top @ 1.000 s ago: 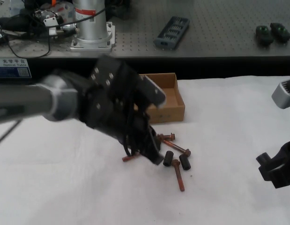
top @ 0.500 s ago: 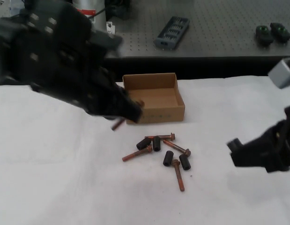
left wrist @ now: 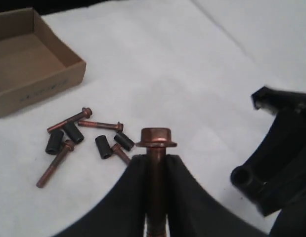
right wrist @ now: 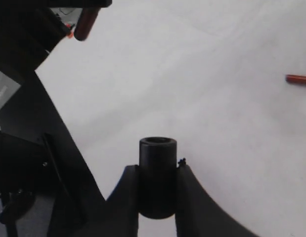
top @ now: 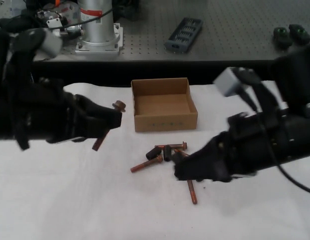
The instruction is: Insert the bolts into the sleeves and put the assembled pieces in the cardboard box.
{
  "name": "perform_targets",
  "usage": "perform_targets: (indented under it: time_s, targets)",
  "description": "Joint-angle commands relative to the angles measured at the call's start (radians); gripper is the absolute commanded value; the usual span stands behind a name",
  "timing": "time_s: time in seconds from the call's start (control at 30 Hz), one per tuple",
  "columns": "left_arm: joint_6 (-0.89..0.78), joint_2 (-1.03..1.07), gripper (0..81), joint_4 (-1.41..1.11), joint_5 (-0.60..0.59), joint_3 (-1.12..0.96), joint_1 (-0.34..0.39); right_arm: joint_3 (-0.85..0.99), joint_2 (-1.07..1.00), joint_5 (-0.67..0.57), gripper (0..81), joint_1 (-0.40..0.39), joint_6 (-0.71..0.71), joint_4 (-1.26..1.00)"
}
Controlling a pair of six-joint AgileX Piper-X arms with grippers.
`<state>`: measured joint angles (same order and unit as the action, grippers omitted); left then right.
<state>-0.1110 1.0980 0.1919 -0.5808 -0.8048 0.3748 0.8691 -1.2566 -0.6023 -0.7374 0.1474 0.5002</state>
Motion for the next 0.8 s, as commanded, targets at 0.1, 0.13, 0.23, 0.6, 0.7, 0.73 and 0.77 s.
perform_targets:
  time_s: [0.1,0.13,0.23,0.6,0.7,0.73,0.77]
  targets:
    - [-0.28,-0.137,0.6,-0.425,-0.029,0.191,-0.003,0.002,-0.052,-0.045,2.9,-0.083,0.099,-0.166]
    - [-0.308,-0.139,0.6,-0.474,-0.046,0.206,-0.003,0.002,-0.059,-0.048,2.9,-0.094,0.109,-0.185]
    - [-0.361,-0.139,0.6,-0.566,-0.091,0.234,-0.003,0.002,-0.075,-0.076,2.9,-0.116,0.149,-0.242]
    - [-0.392,-0.139,0.6,-0.568,-0.119,0.236,-0.003,0.002,-0.076,-0.089,2.9,-0.122,0.264,-0.42]
    - [-0.392,-0.139,0.6,-0.572,-0.123,0.236,-0.003,0.002,-0.076,-0.089,2.9,-0.122,0.265,-0.432]
    - [-0.392,-0.139,0.6,-0.576,-0.123,0.236,-0.003,0.002,-0.076,-0.089,2.9,-0.122,0.265,-0.432]
    - [-0.392,-0.139,0.6,-0.577,-0.123,0.236,-0.003,0.002,-0.076,-0.089,2.9,-0.122,0.266,-0.432]
